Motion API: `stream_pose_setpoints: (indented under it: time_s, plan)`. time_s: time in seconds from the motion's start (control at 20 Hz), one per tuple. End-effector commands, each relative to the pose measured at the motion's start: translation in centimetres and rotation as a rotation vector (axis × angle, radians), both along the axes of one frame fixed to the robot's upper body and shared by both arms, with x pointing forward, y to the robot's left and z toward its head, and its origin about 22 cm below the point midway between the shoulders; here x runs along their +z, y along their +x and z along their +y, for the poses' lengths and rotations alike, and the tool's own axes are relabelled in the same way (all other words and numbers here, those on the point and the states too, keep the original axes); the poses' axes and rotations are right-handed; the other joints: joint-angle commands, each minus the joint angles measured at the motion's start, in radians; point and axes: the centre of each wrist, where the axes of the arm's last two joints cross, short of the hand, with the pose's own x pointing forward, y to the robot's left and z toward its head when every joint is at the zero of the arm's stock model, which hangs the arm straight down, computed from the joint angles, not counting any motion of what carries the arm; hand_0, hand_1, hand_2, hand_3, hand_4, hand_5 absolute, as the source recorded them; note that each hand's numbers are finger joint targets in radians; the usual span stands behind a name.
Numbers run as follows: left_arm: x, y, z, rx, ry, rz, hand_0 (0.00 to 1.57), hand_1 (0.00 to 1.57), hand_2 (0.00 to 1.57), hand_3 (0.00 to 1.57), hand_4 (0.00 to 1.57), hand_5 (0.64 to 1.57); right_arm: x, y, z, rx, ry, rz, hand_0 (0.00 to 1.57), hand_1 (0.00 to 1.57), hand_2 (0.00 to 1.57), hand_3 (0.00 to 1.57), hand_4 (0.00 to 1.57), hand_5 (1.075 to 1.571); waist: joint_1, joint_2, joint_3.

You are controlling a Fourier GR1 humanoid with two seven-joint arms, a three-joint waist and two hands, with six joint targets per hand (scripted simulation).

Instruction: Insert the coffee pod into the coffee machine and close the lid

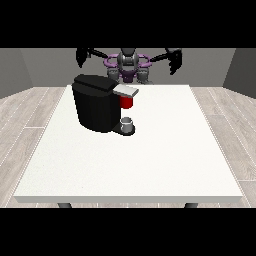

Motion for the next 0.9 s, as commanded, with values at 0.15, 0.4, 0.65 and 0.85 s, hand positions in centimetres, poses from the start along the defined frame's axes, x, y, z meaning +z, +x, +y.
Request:
stream_pose_setpoints:
  time_s: [0.15,0.4,0.65,0.85]
  plan:
    - [-2.1,-2.3,-0.9,-0.012,-0.076,0.103,0.00,0.00,0.00,0.00,0.42,1.571,1.7,0.6,-0.7,0.077,-0.071,-0.039,0.00,0.00,0.00,0.00,0.25,1.571,0.094,-0.055,0.0012]
    - [-0.5,-2.2,-0.2,-0.024,-0.132,0.058,0.00,0.00,0.00,0.00,0.37,1.571,4.8,3.6,-3.5,-0.015,-0.042,-0.053,0.00,0.00,0.00,0.00,0.00,1.571,0.153,0.006,0.0013]
    - [-0.7,-3.7,-1.8,-0.039,-0.142,-0.026,0.00,0.00,0.00,0.00,0.36,1.571,5.7,5.8,-2.7,-0.025,0.022,-0.044,0.00,0.00,0.00,0.00,0.00,1.571,0.178,0.064,0.0011]
    - [0.9,-3.7,-2.5,-0.062,-0.142,-0.025,0.00,0.00,0.00,0.00,0.37,1.571,3.6,5.5,-4.6,-0.085,0.099,-0.006,0.00,0.00,0.00,0.00,0.09,1.571,0.223,0.098,0.0016]
